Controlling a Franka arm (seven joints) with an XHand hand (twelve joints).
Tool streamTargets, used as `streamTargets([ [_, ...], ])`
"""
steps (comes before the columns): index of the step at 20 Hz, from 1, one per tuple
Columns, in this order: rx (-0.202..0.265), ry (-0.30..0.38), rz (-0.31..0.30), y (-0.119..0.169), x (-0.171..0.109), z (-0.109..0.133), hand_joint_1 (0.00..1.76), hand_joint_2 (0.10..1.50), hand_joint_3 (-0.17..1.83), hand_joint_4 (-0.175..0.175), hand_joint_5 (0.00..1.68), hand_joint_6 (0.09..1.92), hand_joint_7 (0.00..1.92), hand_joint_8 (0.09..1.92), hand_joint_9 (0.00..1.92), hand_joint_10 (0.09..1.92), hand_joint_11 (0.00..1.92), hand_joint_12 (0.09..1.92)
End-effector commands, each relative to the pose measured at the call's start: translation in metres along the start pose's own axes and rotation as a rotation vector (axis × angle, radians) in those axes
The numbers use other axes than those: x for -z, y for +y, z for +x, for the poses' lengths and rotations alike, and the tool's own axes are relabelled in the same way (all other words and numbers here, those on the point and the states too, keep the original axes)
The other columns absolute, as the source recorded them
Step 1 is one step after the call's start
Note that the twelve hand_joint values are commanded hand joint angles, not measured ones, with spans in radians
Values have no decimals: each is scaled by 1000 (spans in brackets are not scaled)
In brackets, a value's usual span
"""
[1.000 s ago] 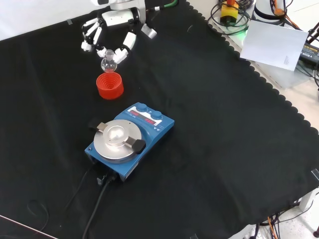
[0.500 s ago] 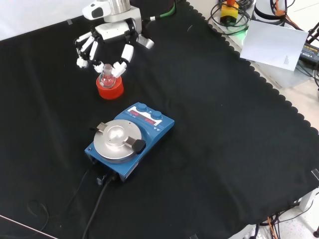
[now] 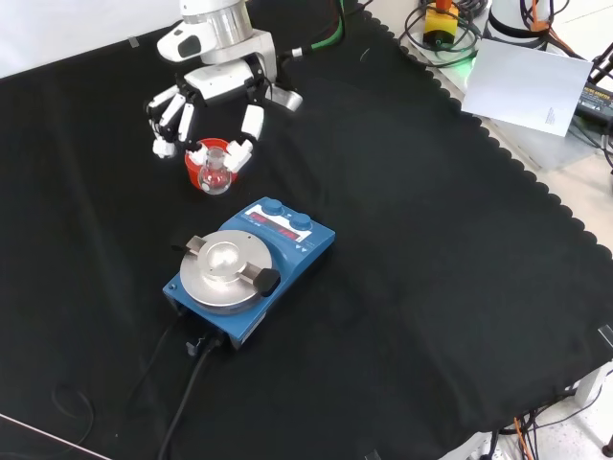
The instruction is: Place the round-bottom flask on the heater.
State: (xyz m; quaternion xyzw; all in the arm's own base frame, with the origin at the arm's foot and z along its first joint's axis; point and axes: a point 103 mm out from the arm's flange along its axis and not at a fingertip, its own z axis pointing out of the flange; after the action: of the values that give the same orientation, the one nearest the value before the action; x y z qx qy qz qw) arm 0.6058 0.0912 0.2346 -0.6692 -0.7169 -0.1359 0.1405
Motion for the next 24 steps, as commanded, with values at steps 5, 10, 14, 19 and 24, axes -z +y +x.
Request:
streamTargets([
  [5, 53, 17, 41, 12, -17, 26, 1044, 750, 711, 175, 1036, 1104, 480, 544, 604, 550, 140, 1327],
  [10, 64, 12, 48, 20, -25, 36, 1044, 749, 713, 175, 1036, 1104, 477, 543, 604, 550, 139, 1327],
  [14, 78, 13, 64, 25, -33, 44, 1044, 748, 715, 175, 1036, 1104, 477, 543, 603, 550, 138, 1328],
  [19, 89, 13, 80, 29, -42, 50, 1044, 747, 717, 175, 1036, 1105, 477, 543, 603, 550, 137, 1328],
  [24, 90, 11, 92, 34, -51, 49, 1044, 746, 718, 175, 1036, 1106, 476, 542, 603, 550, 135, 1329],
])
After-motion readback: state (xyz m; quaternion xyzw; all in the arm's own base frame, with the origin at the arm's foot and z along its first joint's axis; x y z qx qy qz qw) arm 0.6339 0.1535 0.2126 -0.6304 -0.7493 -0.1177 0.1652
